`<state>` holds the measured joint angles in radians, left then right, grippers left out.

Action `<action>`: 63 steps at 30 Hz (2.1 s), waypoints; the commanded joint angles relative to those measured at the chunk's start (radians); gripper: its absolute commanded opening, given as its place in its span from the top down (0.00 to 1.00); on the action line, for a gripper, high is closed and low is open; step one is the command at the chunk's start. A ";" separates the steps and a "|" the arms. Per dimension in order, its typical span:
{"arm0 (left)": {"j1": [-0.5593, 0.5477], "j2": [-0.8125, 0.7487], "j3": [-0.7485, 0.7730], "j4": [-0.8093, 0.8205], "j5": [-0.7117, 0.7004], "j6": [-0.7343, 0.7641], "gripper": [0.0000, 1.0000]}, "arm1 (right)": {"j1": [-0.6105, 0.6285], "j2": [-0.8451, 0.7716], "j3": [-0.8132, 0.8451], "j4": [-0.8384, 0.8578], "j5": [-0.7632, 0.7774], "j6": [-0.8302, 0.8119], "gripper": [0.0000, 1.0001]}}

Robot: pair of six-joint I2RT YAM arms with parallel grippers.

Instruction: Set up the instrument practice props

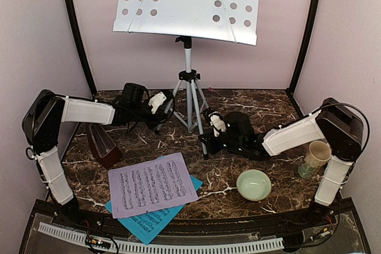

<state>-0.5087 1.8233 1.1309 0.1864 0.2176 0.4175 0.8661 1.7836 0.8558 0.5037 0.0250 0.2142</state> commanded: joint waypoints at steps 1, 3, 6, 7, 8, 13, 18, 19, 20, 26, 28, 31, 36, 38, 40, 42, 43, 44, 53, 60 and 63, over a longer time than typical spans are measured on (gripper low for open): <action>0.001 -0.013 0.012 0.015 -0.055 -0.022 0.87 | -0.012 -0.074 -0.022 -0.034 0.095 0.026 1.00; -0.001 -0.020 -0.003 0.033 -0.085 -0.030 0.90 | -0.011 -0.094 -0.038 -0.046 0.107 0.020 1.00; 0.000 -0.034 -0.044 0.074 -0.125 -0.037 0.95 | -0.012 -0.115 -0.052 -0.082 0.123 0.004 1.00; 0.000 -0.037 -0.055 0.084 -0.142 -0.040 0.98 | -0.013 -0.119 -0.054 -0.096 0.130 0.000 1.00; 0.000 -0.038 -0.062 0.096 -0.160 -0.041 0.99 | -0.013 -0.123 -0.059 -0.106 0.136 -0.004 1.00; -0.001 -0.043 -0.091 0.122 -0.225 -0.051 1.00 | -0.014 -0.131 -0.102 -0.120 0.146 -0.006 1.00; 0.002 -0.054 -0.123 0.153 -0.269 -0.050 1.00 | -0.016 -0.159 -0.166 -0.125 0.163 0.002 1.00; 0.003 -0.051 -0.123 0.156 -0.276 -0.051 1.00 | -0.017 -0.163 -0.175 -0.126 0.170 0.003 1.00; 0.005 -0.046 -0.120 0.160 -0.281 -0.052 1.00 | -0.020 -0.166 -0.179 -0.125 0.171 0.004 1.00; 0.010 0.033 -0.043 0.167 -0.338 -0.050 1.00 | -0.067 -0.112 -0.126 -0.103 0.181 0.001 1.00; 0.014 0.060 -0.004 0.175 -0.355 -0.047 1.00 | -0.087 -0.081 -0.088 -0.100 0.181 -0.008 1.00; 0.019 0.096 0.040 0.185 -0.366 -0.035 1.00 | -0.100 -0.032 -0.032 -0.101 0.190 -0.033 1.00; 0.038 0.090 0.043 0.181 -0.363 -0.041 1.00 | -0.122 -0.025 -0.012 -0.133 0.189 -0.068 1.00; 0.051 0.061 0.012 0.190 -0.359 -0.039 1.00 | -0.131 -0.057 -0.058 -0.138 0.189 -0.068 1.00; 0.053 0.040 -0.011 0.194 -0.367 -0.029 1.00 | -0.142 -0.091 -0.102 -0.143 0.185 -0.065 1.00; 0.054 0.024 -0.025 0.193 -0.348 -0.026 1.00 | -0.147 -0.114 -0.129 -0.137 0.173 -0.062 1.00; 0.052 0.019 -0.028 0.189 -0.333 -0.034 1.00 | -0.147 -0.116 -0.132 -0.134 0.162 -0.060 1.00; 0.049 0.014 -0.029 0.183 -0.312 -0.042 1.00 | -0.147 -0.112 -0.128 -0.131 0.147 -0.055 1.00; -0.003 -0.039 -0.062 0.112 -0.172 -0.100 0.66 | -0.091 -0.101 -0.072 -0.134 0.053 -0.048 0.82; -0.024 -0.155 -0.065 0.008 -0.123 -0.199 0.28 | -0.068 -0.254 -0.057 -0.199 0.052 -0.040 0.34; -0.039 -0.200 -0.062 -0.062 -0.126 -0.267 0.28 | -0.054 -0.313 -0.037 -0.251 0.044 -0.039 0.23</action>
<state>-0.5293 1.7161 1.0706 0.2302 0.0784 0.2543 0.7910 1.5604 0.7853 0.2993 0.0677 0.1635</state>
